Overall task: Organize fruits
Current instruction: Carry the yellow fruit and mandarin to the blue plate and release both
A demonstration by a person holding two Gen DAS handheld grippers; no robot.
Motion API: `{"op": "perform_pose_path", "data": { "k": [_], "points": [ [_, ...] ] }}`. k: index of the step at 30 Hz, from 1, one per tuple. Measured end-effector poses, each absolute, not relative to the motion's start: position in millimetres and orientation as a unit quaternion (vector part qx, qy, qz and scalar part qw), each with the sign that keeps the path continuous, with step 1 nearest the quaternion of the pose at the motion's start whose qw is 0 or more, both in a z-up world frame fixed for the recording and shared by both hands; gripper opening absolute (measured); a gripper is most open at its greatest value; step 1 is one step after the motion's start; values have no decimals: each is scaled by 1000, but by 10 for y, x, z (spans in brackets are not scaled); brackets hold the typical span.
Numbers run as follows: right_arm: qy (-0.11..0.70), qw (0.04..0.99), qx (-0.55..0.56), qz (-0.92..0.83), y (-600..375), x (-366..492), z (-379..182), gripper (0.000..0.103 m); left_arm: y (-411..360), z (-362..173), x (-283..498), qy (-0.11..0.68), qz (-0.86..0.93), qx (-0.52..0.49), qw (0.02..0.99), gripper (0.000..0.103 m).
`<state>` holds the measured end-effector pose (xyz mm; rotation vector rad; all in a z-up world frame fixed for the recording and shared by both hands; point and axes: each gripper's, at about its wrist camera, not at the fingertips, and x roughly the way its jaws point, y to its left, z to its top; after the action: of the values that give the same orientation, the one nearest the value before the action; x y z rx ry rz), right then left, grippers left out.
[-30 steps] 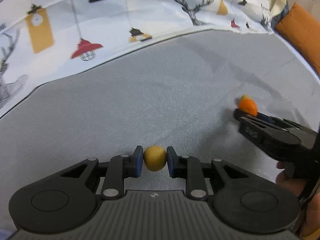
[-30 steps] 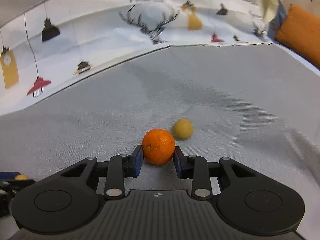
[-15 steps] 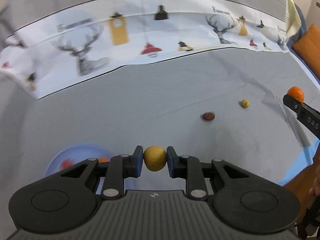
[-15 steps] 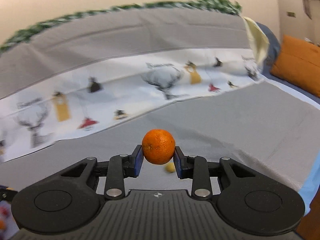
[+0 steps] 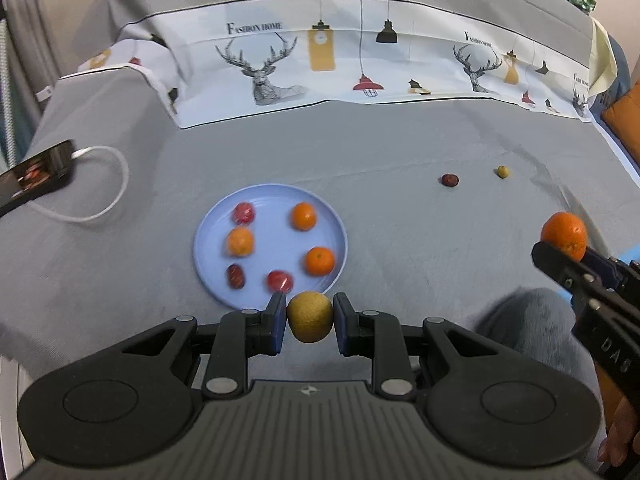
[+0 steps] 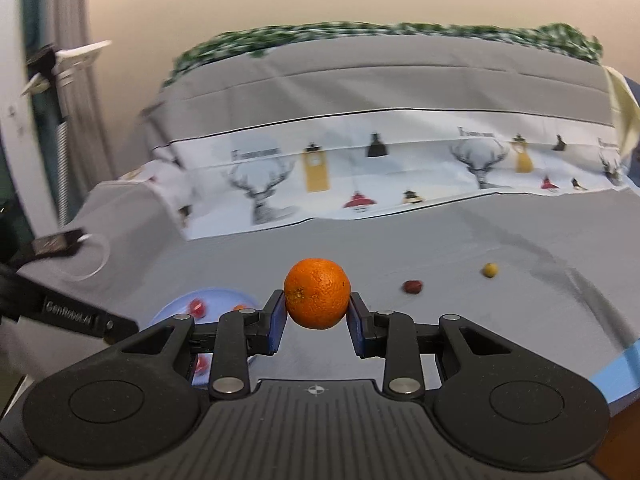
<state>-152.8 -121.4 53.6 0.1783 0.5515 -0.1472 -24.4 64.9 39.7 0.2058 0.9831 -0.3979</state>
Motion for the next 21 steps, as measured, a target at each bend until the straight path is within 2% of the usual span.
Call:
{"op": "perform_pose_path", "data": {
  "k": [9, 21],
  "points": [
    [258, 964, 48, -46, -773, -1791, 693, 34, 1012, 542, -684, 446, -190, 67, 872, 27],
    [250, 967, 27, -26, -557, -1898, 804, 34, 1261, 662, -807, 436, -179, 34, 881, 28]
  ]
}}
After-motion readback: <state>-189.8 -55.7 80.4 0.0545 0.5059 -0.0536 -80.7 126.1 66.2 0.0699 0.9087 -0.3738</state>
